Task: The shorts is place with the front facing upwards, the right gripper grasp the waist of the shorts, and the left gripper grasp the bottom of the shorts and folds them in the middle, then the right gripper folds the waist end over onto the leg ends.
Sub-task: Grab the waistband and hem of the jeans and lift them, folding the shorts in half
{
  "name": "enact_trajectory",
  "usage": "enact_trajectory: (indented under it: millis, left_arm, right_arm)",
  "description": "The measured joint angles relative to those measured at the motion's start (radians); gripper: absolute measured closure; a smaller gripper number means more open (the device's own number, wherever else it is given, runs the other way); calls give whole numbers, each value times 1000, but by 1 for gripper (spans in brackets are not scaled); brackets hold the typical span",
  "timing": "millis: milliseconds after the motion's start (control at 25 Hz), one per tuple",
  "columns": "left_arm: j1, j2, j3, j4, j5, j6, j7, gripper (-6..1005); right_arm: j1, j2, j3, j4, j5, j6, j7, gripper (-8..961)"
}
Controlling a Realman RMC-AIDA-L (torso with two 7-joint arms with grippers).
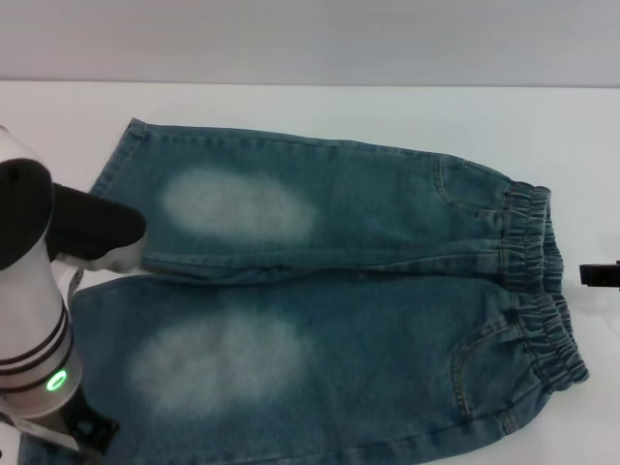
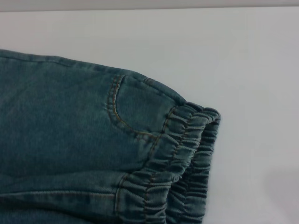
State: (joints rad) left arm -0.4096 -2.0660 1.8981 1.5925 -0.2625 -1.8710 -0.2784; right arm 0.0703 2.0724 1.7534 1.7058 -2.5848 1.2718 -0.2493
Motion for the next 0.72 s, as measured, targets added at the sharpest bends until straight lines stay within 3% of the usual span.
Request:
enact_trajectory:
  millis: [120,240,680,720]
  left_arm:
    - [-11,0,0,11,2,-11,-4,635]
    - [-22,0,-7,28,11,-36,-27,839]
    - [-10,0,29,43,54,-100,-52,998]
    - [-10,-1,30,46,53,-101,-54,927]
  right_arm:
    - [1,0,0,0,0,0,0,377]
    - [1,0,0,-1,0,0,-1,377]
    - [-2,-1,9,-3,0,0,-2,377]
    - [-1,-2,9,-3,0,0,-2,377]
